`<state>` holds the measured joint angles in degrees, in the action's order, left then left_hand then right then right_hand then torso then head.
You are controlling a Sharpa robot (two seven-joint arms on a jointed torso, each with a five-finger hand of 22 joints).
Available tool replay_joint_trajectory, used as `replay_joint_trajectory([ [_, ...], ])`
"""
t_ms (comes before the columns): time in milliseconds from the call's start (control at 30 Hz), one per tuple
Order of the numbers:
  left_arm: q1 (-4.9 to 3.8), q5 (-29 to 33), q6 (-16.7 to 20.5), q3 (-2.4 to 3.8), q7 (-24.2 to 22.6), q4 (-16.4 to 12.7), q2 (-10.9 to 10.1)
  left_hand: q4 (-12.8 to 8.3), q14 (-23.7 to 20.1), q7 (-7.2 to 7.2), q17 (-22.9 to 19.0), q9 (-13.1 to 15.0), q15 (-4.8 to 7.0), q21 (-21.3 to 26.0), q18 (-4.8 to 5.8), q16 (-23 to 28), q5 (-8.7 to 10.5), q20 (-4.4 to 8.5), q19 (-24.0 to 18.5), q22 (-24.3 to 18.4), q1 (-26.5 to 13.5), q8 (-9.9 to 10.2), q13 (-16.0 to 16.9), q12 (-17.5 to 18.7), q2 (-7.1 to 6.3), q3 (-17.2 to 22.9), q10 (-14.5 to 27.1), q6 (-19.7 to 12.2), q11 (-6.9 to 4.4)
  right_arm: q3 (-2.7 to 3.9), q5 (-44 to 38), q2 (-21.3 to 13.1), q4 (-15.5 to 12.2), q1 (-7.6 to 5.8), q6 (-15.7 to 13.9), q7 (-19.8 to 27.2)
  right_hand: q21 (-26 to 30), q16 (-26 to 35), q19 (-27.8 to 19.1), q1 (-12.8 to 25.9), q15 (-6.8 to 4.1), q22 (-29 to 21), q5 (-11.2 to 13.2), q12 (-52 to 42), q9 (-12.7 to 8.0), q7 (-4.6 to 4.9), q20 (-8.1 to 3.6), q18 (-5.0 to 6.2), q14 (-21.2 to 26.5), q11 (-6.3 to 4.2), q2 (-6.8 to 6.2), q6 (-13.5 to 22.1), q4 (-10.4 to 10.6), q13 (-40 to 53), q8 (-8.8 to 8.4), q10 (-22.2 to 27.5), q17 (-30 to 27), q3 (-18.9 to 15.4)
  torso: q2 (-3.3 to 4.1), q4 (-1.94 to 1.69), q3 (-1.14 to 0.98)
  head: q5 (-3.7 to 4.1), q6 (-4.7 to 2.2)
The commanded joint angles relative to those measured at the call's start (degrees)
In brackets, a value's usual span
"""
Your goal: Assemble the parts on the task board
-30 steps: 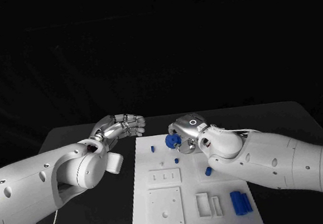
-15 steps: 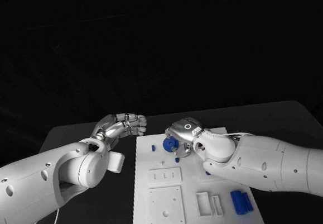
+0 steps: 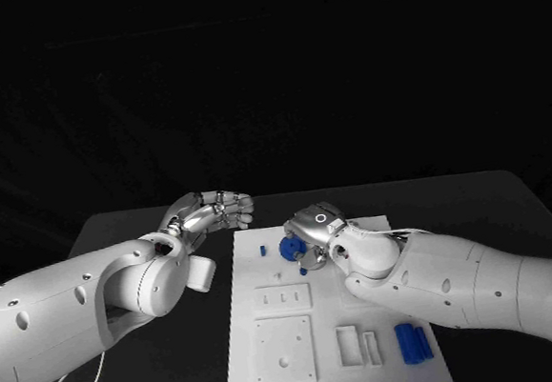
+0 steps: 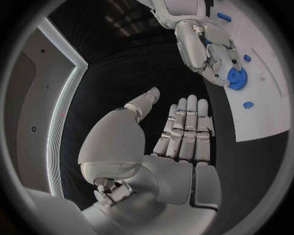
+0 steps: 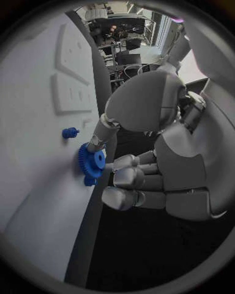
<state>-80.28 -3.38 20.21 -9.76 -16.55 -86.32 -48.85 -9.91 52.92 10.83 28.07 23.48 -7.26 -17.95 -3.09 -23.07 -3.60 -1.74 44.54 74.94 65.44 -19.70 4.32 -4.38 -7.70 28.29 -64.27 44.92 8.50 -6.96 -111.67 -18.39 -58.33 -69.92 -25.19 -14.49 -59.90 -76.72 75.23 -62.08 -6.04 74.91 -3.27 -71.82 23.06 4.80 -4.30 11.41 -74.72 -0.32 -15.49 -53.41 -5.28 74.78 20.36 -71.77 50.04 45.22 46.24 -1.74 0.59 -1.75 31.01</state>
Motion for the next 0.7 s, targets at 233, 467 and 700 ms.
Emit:
replay_joint_trajectory([
  [233, -0.21, -0.23, -0.38, 0.05, -0.51, -0.02, 0.18, -0.31, 0.22, -0.16, 0.08, -0.09, -0.17, -0.28, -0.84, 0.24, -0.1, 0.09, -0.39, 1.27, -0.6, 0.2, -0.08, 0.37, 0.0, 0.05, -0.31, 0.38, 0.25, -0.13, 0.85, 0.65, 1.43, 0.16, 0.38, 0.94, -0.22, 0.57, -0.36, -0.5, -0.12, 0.84, 0.36, 1.69, -0.24, 1.64, -0.19, 3.59, 0.24, 0.34, -0.65, -1.82, 0.23, -0.99, -0.65, 1.3, 0.09, -0.28, -0.04, 0.06, -0.04, -0.19, -0.03],
  [467, -0.21, -0.23, -0.54, 0.05, -0.5, 0.11, 0.46, -0.32, 0.22, -0.16, 0.1, -0.09, -0.17, -0.29, -0.84, 0.26, -0.1, 0.09, -0.39, 1.27, -0.64, 0.2, -0.08, 0.38, 0.0, 0.05, -0.32, 0.38, 0.25, -0.18, 2.11, 1.45, 2.69, 0.29, 0.26, 1.23, -0.15, 0.9, -0.59, 0.28, 0.79, 0.81, 0.51, 3.62, -0.88, 2.67, -0.15, 3.59, 0.26, 1.32, -1.1, 1.38, 0.4, -2.37, -2.36, 3.23, 0.2, -1.72, -0.03, 0.06, -0.09, -0.19, -0.12],
  [700, -0.21, -0.23, -0.47, 0.05, -0.49, 0.18, 0.37, -0.33, 0.22, -0.15, 0.11, -0.1, -0.17, -0.3, -0.84, 0.27, -0.09, 0.09, -0.39, 1.27, -0.69, 0.21, -0.09, 0.38, -0.01, 0.05, -0.31, 0.37, 0.26, -0.19, 3.23, 1.32, 2.6, 0.3, -0.18, 1.43, -0.09, 1.05, -0.76, 0.56, 1.3, 0.78, 0.5, 4.31, -1.02, 3.23, -0.24, 3.59, 0.29, 1.86, -1.24, 3.03, 0.19, -2.87, -3.05, 4.06, 0.35, -3.17, -0.05, 0.11, -0.08, -0.25, -0.06],
])
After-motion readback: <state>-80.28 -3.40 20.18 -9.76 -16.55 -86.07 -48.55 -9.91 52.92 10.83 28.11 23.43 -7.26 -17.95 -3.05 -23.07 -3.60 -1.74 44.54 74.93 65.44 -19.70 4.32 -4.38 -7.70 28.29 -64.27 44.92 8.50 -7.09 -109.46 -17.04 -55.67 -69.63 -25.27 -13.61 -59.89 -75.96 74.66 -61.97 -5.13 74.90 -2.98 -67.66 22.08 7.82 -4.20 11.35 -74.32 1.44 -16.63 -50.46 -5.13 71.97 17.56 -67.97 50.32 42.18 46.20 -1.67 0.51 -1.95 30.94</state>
